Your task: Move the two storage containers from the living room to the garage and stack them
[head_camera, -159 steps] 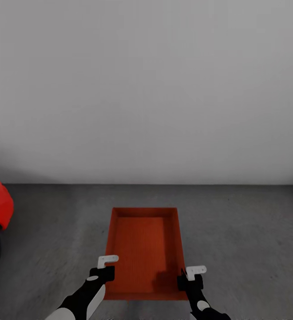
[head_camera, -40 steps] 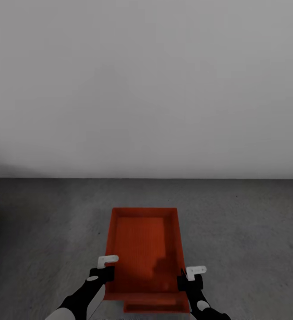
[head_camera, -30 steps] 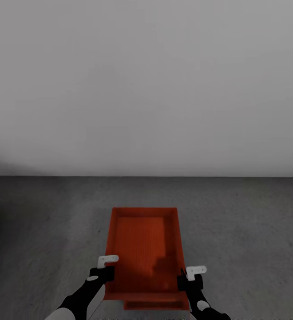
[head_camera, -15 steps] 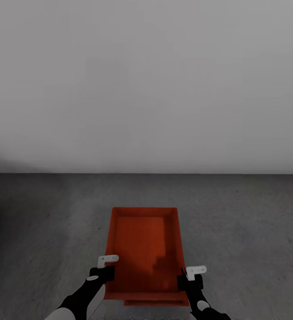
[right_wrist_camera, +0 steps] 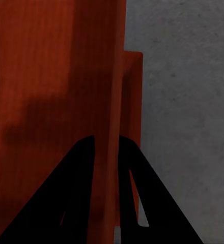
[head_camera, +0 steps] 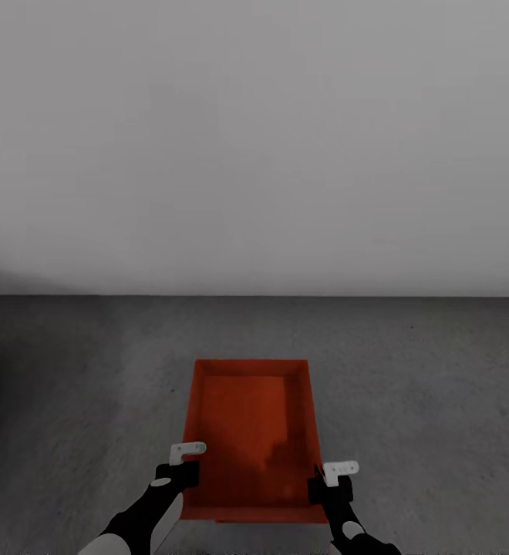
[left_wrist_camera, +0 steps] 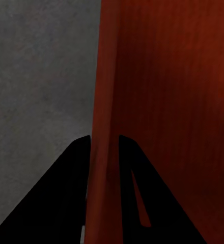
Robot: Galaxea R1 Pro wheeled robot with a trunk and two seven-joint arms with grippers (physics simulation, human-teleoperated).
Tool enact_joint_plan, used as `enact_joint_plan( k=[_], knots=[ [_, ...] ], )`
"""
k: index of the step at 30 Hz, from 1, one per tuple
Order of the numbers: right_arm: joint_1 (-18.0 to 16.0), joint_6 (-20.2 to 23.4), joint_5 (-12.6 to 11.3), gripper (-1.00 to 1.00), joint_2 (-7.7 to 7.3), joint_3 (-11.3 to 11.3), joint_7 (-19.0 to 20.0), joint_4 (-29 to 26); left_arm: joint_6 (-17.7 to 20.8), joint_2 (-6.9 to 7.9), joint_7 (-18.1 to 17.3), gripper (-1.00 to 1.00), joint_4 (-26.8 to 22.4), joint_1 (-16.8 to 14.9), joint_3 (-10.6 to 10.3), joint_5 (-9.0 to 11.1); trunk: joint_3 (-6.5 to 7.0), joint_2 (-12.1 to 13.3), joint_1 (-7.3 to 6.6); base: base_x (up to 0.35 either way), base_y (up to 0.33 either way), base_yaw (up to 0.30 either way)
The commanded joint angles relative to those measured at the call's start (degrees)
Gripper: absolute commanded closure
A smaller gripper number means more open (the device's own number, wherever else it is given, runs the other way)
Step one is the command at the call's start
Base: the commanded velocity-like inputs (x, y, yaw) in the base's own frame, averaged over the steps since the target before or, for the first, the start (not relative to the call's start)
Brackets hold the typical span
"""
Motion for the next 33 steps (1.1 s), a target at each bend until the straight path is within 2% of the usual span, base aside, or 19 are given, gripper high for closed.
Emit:
enact_joint_plan(
  k=[1,14,33],
  knots=[
    [-0.07,-3.42,-0.65,1.0,-0.5,-0.79,-3.27,-0.05,0.39,0.22,0.9,1.0,1.16,0.0,-0.49,0.52,-0.13,-0.04,0.01,0.0,0.0,0.0],
    [-0.07,-3.42,-0.65,1.0,-0.5,-0.79,-3.27,-0.05,0.39,0.22,0.9,1.0,1.16,0.0,-0.48,0.47,-1.23,-0.04,0.01,0.0,0.0,0.0],
    [-0.07,-3.42,-0.65,1.0,-0.5,-0.79,-3.28,-0.05,0.36,0.22,0.9,1.0,1.08,0.0,-0.45,0.46,-1.3,-0.04,0.01,0.0,0.0,0.0]
  ],
)
